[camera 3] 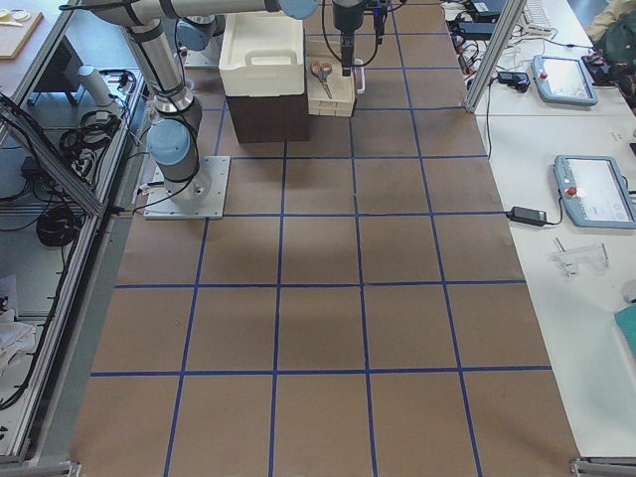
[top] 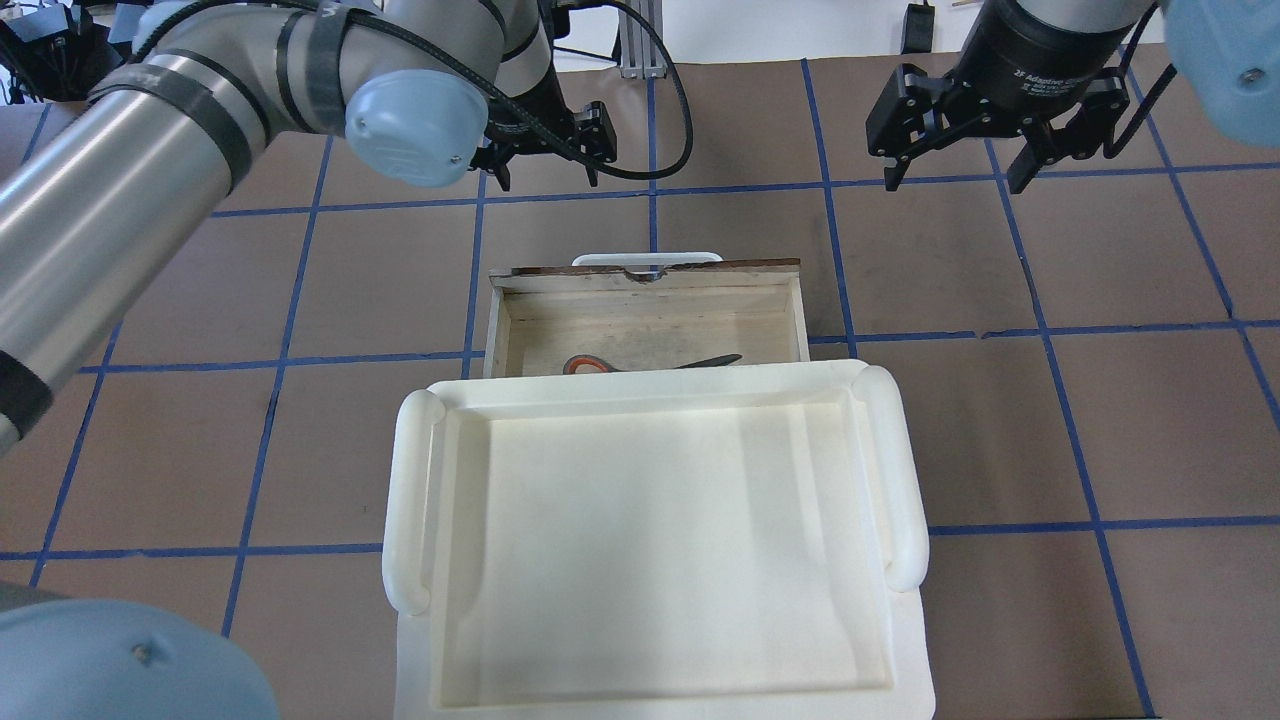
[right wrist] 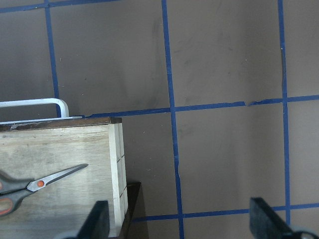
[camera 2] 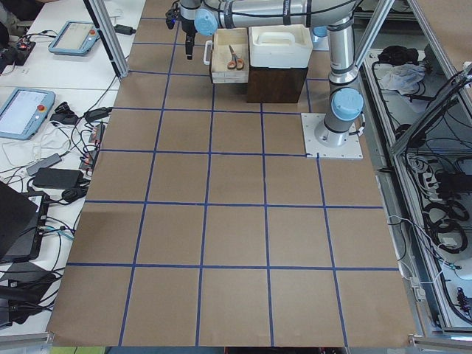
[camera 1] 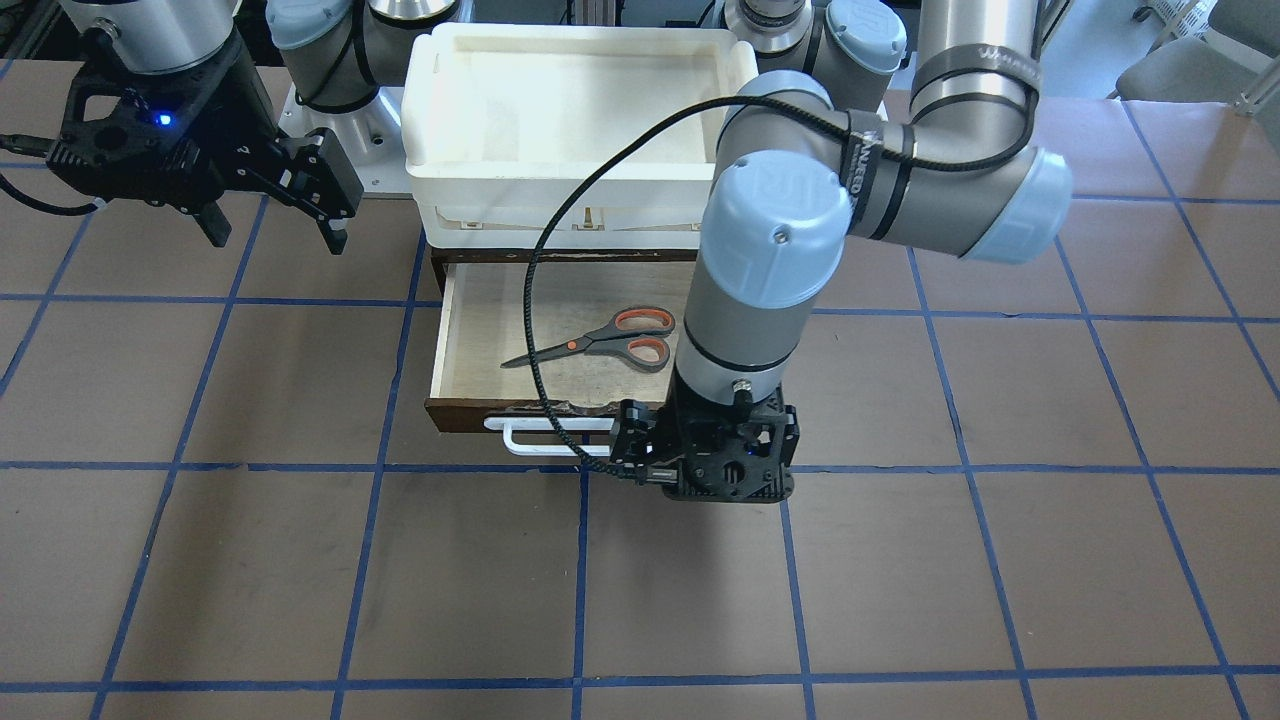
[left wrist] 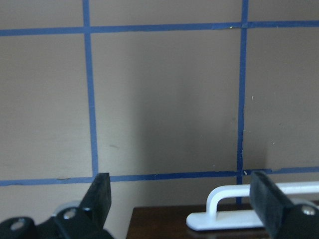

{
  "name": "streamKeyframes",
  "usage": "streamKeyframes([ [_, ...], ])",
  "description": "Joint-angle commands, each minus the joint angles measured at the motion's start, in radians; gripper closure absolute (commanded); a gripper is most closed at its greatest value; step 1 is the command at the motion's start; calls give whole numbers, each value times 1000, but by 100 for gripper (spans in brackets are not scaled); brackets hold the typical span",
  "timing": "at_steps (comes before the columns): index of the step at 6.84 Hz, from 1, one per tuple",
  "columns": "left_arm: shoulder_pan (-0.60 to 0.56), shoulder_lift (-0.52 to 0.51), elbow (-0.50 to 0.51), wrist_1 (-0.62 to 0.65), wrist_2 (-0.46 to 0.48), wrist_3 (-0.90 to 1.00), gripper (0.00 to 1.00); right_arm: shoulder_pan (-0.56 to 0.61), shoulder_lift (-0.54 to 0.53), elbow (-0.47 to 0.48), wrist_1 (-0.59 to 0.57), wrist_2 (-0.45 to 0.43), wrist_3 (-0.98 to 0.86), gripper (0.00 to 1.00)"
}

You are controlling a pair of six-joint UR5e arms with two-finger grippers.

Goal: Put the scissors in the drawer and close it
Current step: 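Move the left gripper over the drawer's white handle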

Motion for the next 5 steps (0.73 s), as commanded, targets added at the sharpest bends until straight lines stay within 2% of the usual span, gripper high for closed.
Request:
streamKeyframes([
  [1,-41,-98,17,45,0,-72,0,1,1,4,-8,6,2,0],
  [3,-53,-146,32,45,-3,-112,0,1,1,6,-11,7,2,0],
  [4,-55,-149,35,31,-38,-114,0,1,1,6,-11,7,2,0],
  [5,-55,-138,41,-42,-38,-114,0,1,1,6,-11,7,2,0],
])
